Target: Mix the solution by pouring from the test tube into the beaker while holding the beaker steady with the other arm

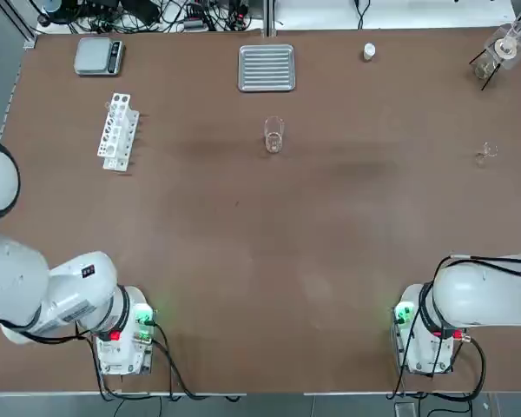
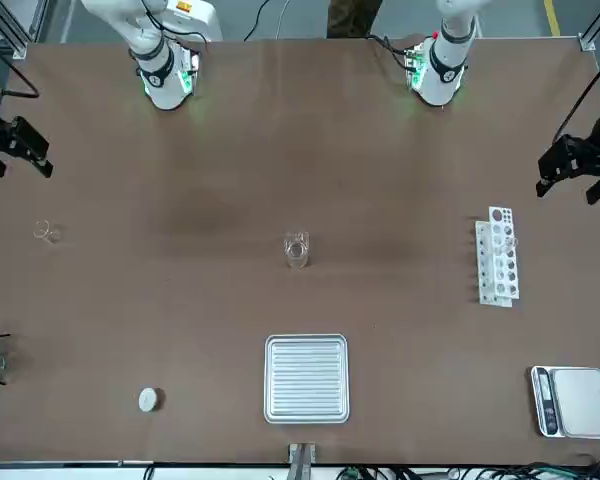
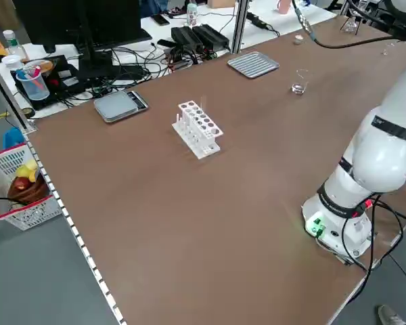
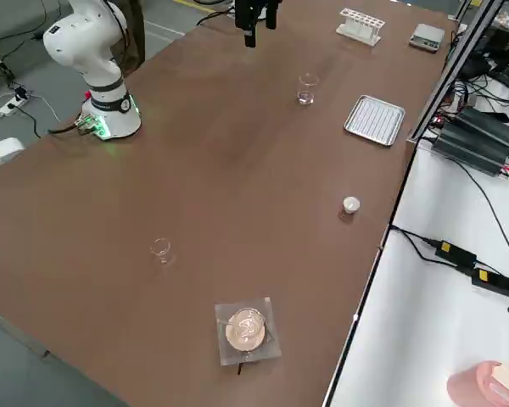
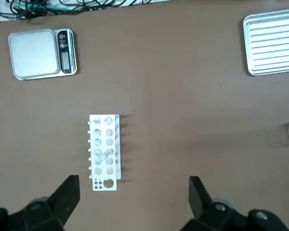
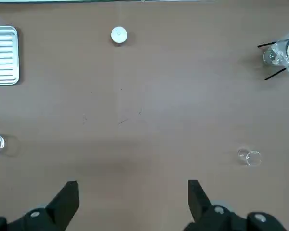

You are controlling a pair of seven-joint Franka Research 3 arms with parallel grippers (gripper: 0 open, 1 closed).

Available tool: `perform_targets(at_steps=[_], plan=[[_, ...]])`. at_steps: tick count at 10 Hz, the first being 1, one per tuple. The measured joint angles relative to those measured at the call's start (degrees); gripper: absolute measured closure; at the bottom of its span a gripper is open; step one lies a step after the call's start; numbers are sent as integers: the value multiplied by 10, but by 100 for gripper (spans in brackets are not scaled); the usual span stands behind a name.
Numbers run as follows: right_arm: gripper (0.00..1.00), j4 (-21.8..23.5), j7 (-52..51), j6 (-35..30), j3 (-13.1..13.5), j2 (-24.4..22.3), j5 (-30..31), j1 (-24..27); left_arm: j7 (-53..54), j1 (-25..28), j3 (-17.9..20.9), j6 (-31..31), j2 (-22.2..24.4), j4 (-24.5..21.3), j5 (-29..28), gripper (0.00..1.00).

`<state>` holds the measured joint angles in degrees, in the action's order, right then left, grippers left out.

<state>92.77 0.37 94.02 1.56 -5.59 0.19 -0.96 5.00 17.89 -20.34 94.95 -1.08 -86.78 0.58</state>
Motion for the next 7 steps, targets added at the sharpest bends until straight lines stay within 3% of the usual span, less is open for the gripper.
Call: perform_targets(at_steps=[4,7], plan=[[0,1,1,7,0,4,0,0,-3,-144,133,-20,-4,2,0,0],[0,1,1,12,0,5,0,0,-4,-156,154,-24,-4,8,0,0]])
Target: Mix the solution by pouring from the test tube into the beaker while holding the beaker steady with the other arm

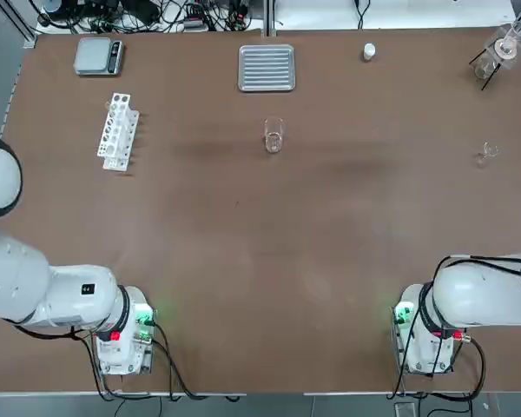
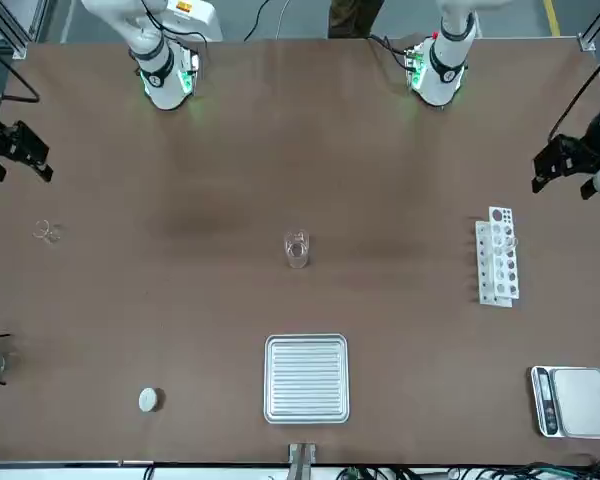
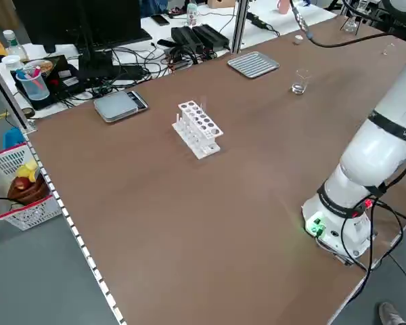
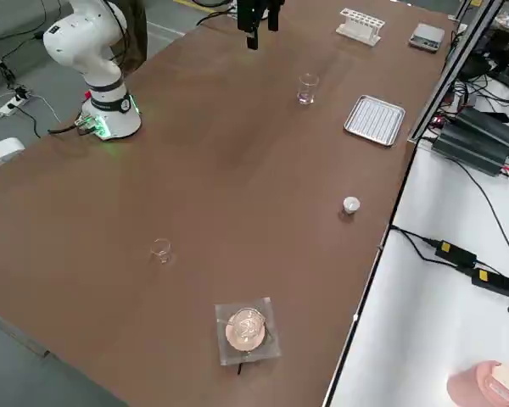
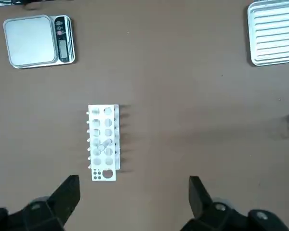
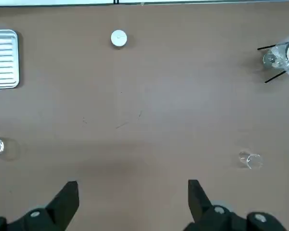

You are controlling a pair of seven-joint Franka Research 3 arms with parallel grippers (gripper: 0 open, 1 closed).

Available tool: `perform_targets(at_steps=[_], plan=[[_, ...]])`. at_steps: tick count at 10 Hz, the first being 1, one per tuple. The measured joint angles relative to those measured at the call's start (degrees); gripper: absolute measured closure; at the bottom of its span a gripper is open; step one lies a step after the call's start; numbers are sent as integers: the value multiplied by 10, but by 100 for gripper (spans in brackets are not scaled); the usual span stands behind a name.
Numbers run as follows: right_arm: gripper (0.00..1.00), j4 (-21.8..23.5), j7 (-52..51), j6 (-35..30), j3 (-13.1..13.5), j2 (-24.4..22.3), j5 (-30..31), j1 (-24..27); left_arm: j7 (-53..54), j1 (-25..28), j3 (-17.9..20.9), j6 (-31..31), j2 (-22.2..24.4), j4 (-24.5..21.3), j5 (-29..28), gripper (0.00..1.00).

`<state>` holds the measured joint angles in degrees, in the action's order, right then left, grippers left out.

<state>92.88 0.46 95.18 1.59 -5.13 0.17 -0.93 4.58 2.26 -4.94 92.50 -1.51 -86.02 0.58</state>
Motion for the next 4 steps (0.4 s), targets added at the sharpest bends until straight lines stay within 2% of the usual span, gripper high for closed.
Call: perform_targets(at_steps=[4], plan=[[0,1,0,15,0,17,0,0,0,-1,0,-2,-2,0,0,0]])
